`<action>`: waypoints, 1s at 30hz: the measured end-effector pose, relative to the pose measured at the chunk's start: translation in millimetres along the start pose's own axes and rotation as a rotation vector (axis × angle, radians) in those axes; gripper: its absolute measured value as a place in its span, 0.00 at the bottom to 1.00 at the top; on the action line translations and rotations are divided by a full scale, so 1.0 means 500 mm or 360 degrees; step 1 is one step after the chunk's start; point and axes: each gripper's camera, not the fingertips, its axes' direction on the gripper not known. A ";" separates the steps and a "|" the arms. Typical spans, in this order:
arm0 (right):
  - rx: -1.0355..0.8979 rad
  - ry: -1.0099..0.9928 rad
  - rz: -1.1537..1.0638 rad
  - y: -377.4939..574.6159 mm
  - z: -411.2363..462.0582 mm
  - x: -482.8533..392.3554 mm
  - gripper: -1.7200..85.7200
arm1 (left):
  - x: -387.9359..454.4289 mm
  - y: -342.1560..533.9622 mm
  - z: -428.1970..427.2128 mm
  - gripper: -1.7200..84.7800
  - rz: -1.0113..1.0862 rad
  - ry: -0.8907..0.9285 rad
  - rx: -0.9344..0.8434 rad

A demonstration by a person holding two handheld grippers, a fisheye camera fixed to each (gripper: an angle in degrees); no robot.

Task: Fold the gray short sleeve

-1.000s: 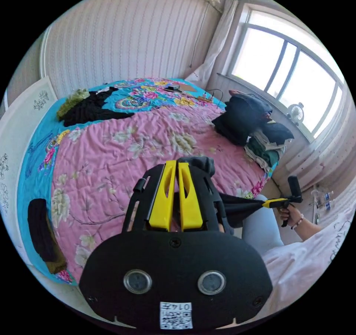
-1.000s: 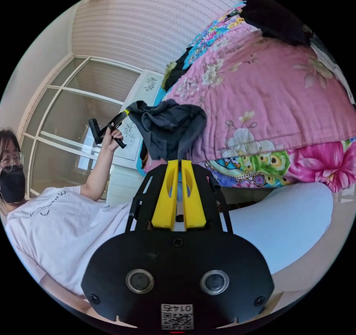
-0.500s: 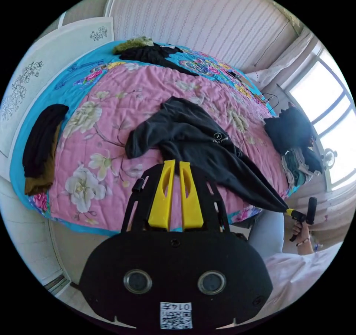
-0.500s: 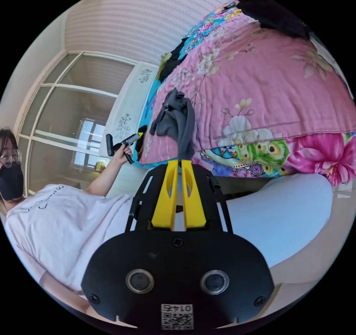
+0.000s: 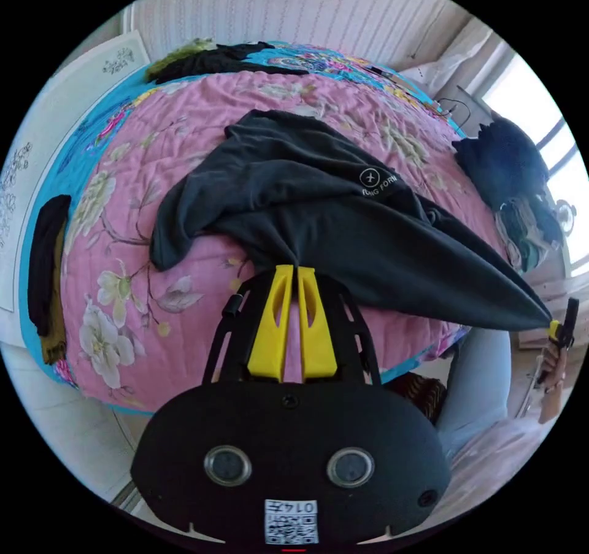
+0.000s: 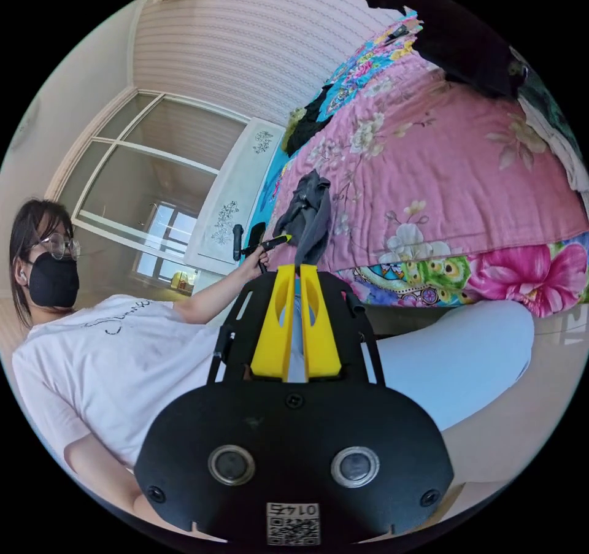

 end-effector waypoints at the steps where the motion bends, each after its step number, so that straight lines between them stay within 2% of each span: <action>1: 0.0030 0.0001 -0.0021 -0.009 -0.009 -0.006 0.03 | 0.005 0.018 -0.025 0.02 0.0102 -0.0008 0.0041; 8: -0.0005 0.0073 0.0051 -0.073 0.018 0.036 0.03 | -0.064 0.168 -0.232 0.01 0.0021 0.0410 0.0174; 12: -0.0030 0.0101 0.0042 -0.118 0.056 0.040 0.03 | -0.064 0.131 -0.275 0.03 0.0044 0.0333 0.0235; 17: -0.0040 0.0373 0.0185 -0.184 0.094 0.088 0.03 | -0.052 0.001 -0.240 0.09 -0.0131 0.0302 0.0482; 24: -0.0055 0.0412 0.0266 -0.201 0.126 0.127 0.03 | -0.014 0.085 -0.169 0.10 -0.0119 0.0174 0.0159; 26: -0.0070 0.0405 0.0280 -0.203 0.134 0.134 0.03 | 0.017 0.144 -0.153 0.10 0.0067 0.0128 0.0084; 30: -0.0064 0.0380 0.0305 -0.211 0.137 0.137 0.03 | 0.041 0.179 -0.124 0.11 0.0128 0.0067 -0.0037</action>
